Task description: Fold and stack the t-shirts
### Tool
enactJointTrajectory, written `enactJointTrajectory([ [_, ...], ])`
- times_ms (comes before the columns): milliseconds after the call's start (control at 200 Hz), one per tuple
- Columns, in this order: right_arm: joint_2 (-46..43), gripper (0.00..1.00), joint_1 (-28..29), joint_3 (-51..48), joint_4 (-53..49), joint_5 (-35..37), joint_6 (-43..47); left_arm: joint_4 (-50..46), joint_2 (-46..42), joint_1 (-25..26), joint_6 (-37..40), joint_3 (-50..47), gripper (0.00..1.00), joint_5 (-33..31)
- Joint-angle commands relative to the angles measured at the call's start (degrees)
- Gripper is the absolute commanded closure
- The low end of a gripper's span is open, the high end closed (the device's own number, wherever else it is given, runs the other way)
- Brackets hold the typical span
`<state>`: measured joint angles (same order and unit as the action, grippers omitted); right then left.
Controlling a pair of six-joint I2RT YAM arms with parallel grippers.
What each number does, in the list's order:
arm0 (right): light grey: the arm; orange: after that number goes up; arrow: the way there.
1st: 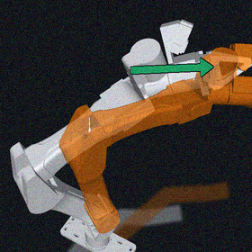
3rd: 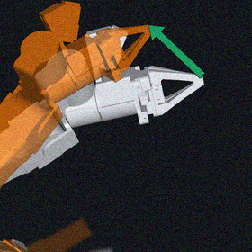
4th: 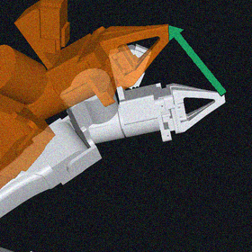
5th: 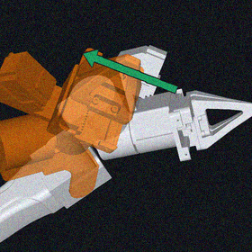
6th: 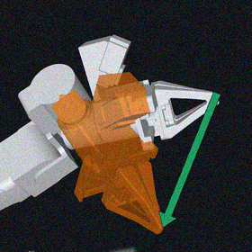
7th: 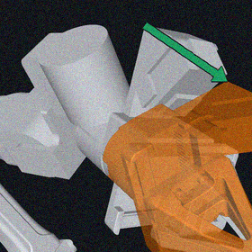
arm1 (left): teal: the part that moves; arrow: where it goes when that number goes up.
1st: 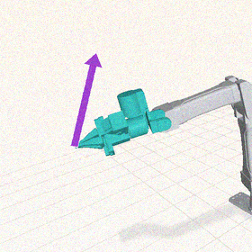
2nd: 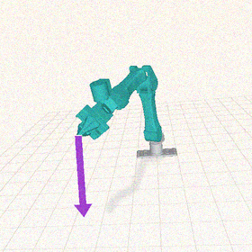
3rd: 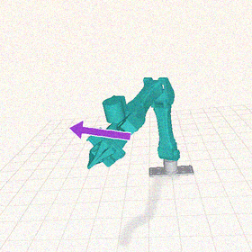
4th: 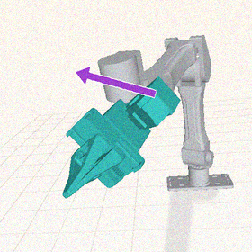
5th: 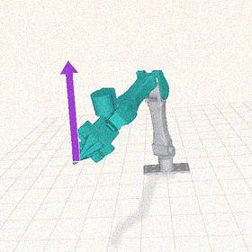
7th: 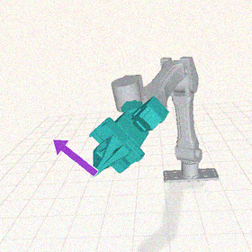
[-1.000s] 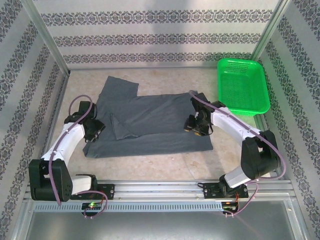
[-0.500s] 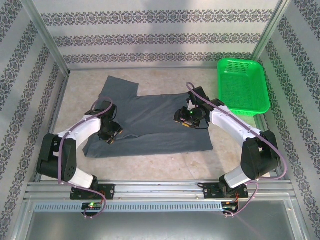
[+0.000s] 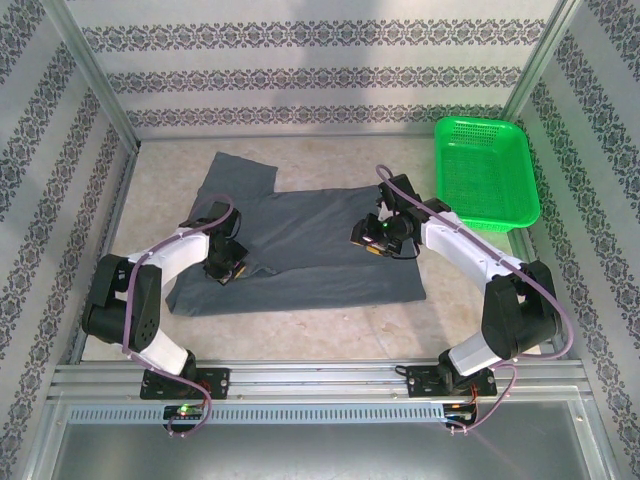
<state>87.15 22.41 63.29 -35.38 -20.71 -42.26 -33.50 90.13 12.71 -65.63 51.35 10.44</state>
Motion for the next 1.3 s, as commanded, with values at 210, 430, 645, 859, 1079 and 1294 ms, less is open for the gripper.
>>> enactJointTrajectory([
  [210, 0.04, 0.58, -1.14, 0.00, -0.96, -0.15, -1.33, 3.52, 2.45, 0.52, 2.04, 5.47, 1.00, 1.82],
  [430, 0.13, 0.58, -1.48, 0.26, -1.37, -0.30, -1.24, 3.44, 6.88, 0.86, 4.00, 13.38, 1.00, 2.35],
  [645, 0.48, 0.59, -1.88, 0.09, -1.45, -1.12, -1.36, -2.50, 16.47, 1.60, 8.64, 24.93, 1.00, 4.69],
  [859, 1.14, 0.59, -2.02, -0.17, -1.72, -1.88, -1.29, -4.41, 21.35, 2.78, 12.59, 32.08, 0.48, 8.25],
  [1079, 1.03, 0.61, -2.36, -1.85, -1.99, 0.86, -1.54, -9.93, 12.79, 2.80, 14.62, 30.64, 0.44, 0.26],
  [1294, 1.55, 0.76, -3.22, -7.92, -2.37, 5.75, -3.08, -6.68, 3.39, -2.38, 11.06, 13.59, 0.75, 2.59],
])
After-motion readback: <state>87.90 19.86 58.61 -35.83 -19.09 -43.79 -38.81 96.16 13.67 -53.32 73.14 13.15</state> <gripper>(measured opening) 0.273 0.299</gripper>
